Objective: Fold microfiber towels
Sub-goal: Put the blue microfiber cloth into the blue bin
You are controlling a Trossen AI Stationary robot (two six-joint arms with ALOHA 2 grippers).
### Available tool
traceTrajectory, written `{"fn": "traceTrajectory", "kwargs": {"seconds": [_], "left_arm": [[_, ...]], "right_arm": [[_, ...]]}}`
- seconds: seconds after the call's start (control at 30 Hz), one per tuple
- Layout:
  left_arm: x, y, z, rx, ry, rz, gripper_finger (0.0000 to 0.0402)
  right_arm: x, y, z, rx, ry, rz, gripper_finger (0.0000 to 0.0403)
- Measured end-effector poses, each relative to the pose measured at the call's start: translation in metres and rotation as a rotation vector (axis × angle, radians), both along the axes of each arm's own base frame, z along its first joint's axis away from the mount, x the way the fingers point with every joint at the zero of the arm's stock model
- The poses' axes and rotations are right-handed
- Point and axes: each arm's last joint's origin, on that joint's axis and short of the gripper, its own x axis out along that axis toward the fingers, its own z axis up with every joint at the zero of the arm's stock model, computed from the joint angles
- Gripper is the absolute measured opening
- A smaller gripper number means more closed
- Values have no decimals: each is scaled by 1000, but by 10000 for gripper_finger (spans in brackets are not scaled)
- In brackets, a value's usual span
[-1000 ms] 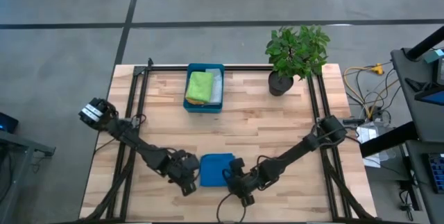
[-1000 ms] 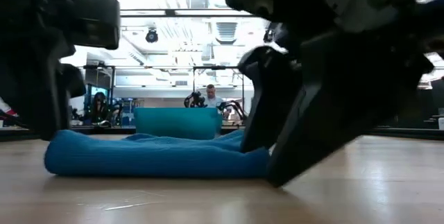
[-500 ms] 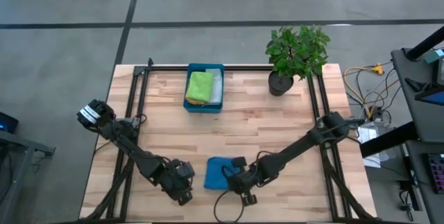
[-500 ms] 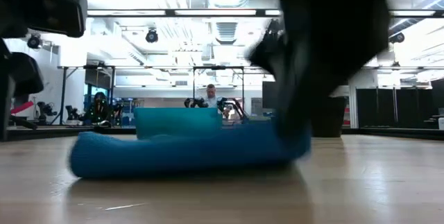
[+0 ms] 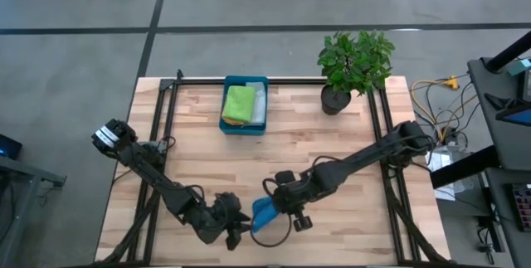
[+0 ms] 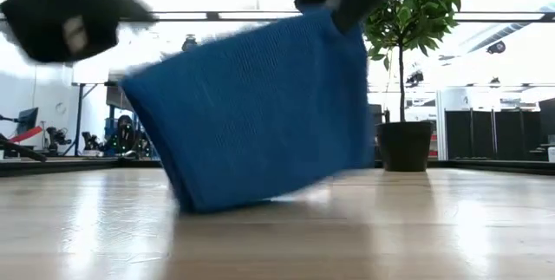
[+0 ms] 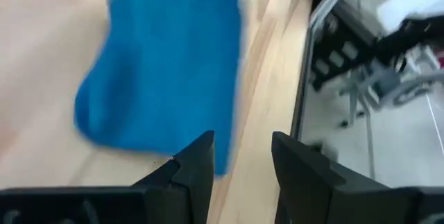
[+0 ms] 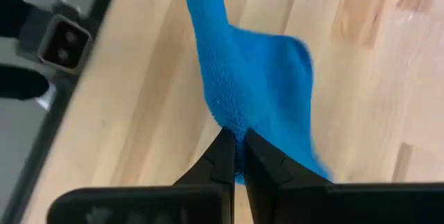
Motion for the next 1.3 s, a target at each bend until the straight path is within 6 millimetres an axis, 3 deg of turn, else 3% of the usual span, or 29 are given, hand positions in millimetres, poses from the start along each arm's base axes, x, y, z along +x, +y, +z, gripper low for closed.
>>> {"fn": "traceTrajectory", "kwargs": {"seconds": [0.2, 0.37, 0.7, 0.9, 1.03, 1.2, 1.3], "left_arm": [[17, 4, 26, 147, -118, 19, 130], [30, 16, 31, 272, -154, -53, 133], [53, 50, 18, 235, -80, -209, 204], [57, 60, 7, 243, -23, -200, 211], [52, 62, 0, 269, 82, -224, 175], [48, 61, -1, 259, 120, -314, 41], [46, 62, 4, 290, 96, -349, 12]], "right_arm": [[0, 0, -1, 6, 6, -14, 9], [2, 0, 3, 27, -6, -34, 9], [11, -12, 12, 102, -14, -142, 11], [16, -15, 20, 120, -46, -159, 12], [18, -16, 24, 126, -61, -162, 12], [21, -19, 28, 130, -72, -172, 12], [21, -22, 28, 129, -70, -178, 13]]}}
